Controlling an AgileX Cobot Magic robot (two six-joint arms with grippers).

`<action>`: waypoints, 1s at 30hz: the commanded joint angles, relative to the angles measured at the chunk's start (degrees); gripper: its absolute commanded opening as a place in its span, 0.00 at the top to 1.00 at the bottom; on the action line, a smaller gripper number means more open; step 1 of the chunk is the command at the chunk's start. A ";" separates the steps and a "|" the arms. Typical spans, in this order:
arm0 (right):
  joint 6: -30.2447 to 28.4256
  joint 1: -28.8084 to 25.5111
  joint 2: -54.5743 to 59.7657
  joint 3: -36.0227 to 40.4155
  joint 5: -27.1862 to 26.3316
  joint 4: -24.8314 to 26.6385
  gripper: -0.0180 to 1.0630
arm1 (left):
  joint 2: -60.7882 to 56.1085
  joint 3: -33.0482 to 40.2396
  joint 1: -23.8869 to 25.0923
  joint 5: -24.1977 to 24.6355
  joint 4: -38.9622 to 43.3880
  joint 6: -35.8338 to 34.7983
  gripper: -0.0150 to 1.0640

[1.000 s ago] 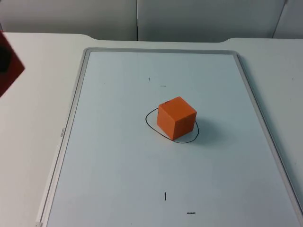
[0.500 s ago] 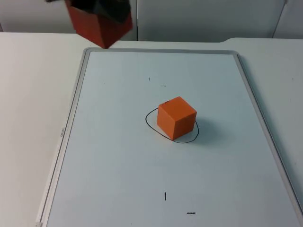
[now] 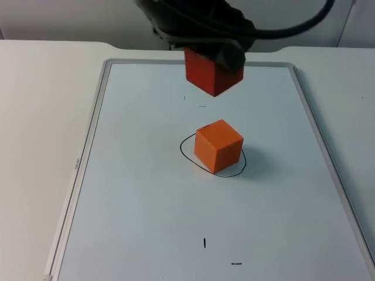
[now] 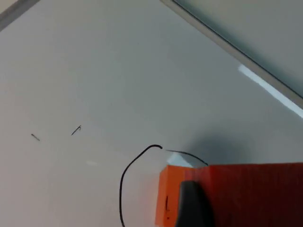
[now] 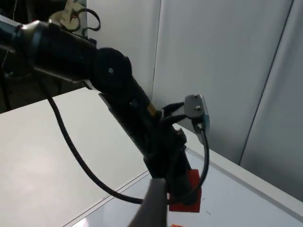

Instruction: Pick up one cube with the left hand and another cube with the right hand. First place the cube in the right hand at the target position, then stack the cube in the left hand on top.

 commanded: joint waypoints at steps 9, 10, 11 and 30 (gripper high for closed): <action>-1.27 0.20 0.06 0.19 0.53 -0.75 0.26 | 6.87 -3.11 -0.59 0.18 -0.75 1.40 0.89; -1.27 0.20 0.06 0.19 0.53 -1.59 0.26 | 7.35 -3.27 -0.59 -0.03 -0.77 1.40 0.89; -1.27 0.20 0.06 0.19 0.53 -1.96 0.26 | 7.74 -3.50 -0.59 -0.03 -0.77 1.40 0.89; -1.27 0.20 0.06 0.19 0.40 -2.87 0.26 | 10.97 -4.34 -0.59 -0.30 -2.67 6.93 0.89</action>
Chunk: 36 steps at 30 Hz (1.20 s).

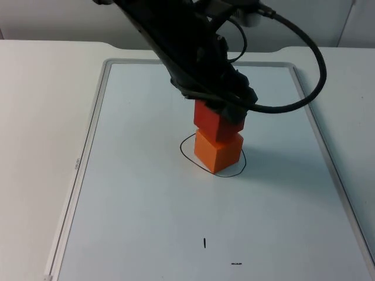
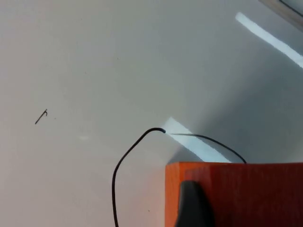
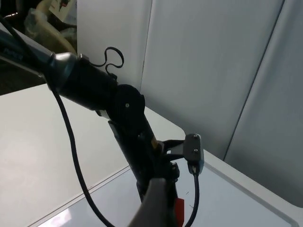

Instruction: Pick up one cube with the left hand and another cube with the right hand. First place the cube in the right hand at the target position, then stack the cube in the left hand on top.

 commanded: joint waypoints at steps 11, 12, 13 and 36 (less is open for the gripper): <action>-0.21 0.20 0.06 0.19 -0.47 -0.31 0.26 | 0.88 -0.49 -0.44 -0.93 -1.12 1.00 0.89; -0.21 0.20 0.06 0.19 -0.47 -0.31 0.26 | 0.88 -0.49 -0.44 -0.93 -1.12 1.00 0.89; -0.21 0.20 0.06 0.19 -0.57 -0.32 0.26 | 1.03 -0.49 -0.44 -0.93 -1.12 1.00 0.89; -0.21 0.20 0.06 0.19 -0.57 -0.32 0.26 | 2.31 -0.49 -0.44 -0.26 -2.34 1.00 0.69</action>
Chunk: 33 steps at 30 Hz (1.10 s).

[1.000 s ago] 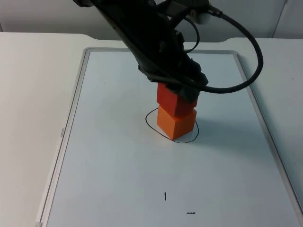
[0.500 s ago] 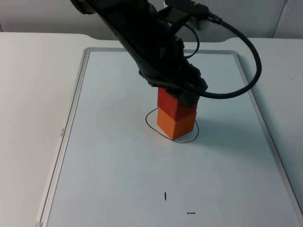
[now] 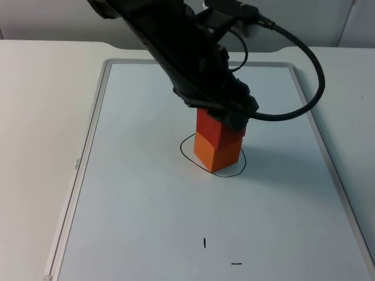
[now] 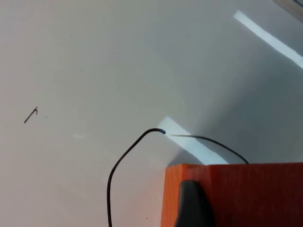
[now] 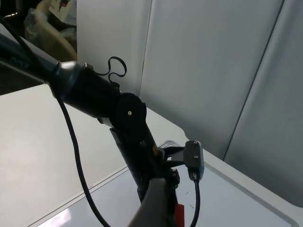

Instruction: Pick up one cube with the left hand and another cube with the right hand. First place the cube in the right hand at the target position, then stack the cube in the left hand on top.

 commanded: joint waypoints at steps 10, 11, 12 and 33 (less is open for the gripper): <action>-0.21 0.20 0.06 0.19 -0.57 -0.26 0.26 | -0.12 -0.33 -0.44 2.04 -0.52 -0.01 0.32; -0.21 0.20 0.06 0.19 -0.57 -0.26 0.26 | -0.12 -0.33 -0.44 2.04 -0.52 -0.01 0.32; -0.21 0.20 0.06 0.19 -0.57 -0.26 0.26 | -0.40 -0.33 -0.44 1.91 -0.52 -0.01 0.32; -0.34 0.20 -0.18 0.19 -0.65 -0.26 0.26 | -36.47 1.68 -0.34 17.05 11.80 -6.99 0.32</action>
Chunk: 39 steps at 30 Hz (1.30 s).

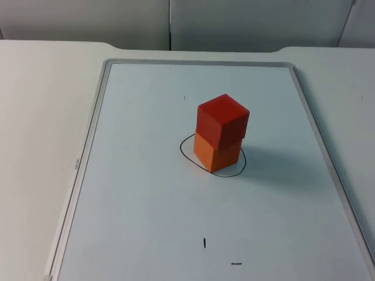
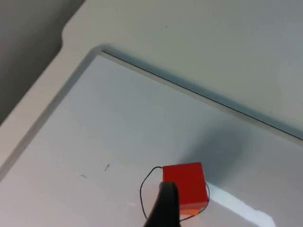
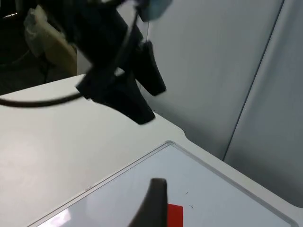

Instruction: Pick up one cube with the left hand and another cube with the right hand. First place the cube in the right hand at the target position, then stack the cube in the left hand on top.

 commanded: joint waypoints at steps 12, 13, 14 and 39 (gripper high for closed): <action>-0.45 0.20 -1.35 5.75 -1.88 1.36 0.26 | -36.67 27.78 -0.34 -2.83 5.32 -7.13 0.32; -0.45 0.20 -2.06 7.18 -2.75 1.79 0.26 | -42.18 31.70 -0.34 -2.31 5.32 -7.83 0.32; -0.45 0.20 -2.06 7.18 -2.75 1.79 0.26 | -42.18 31.70 -0.34 -2.31 5.32 -7.83 0.32; 1.30 0.20 -13.32 13.01 1.25 7.74 0.26 | -85.25 53.94 -0.34 14.05 23.03 -32.91 0.01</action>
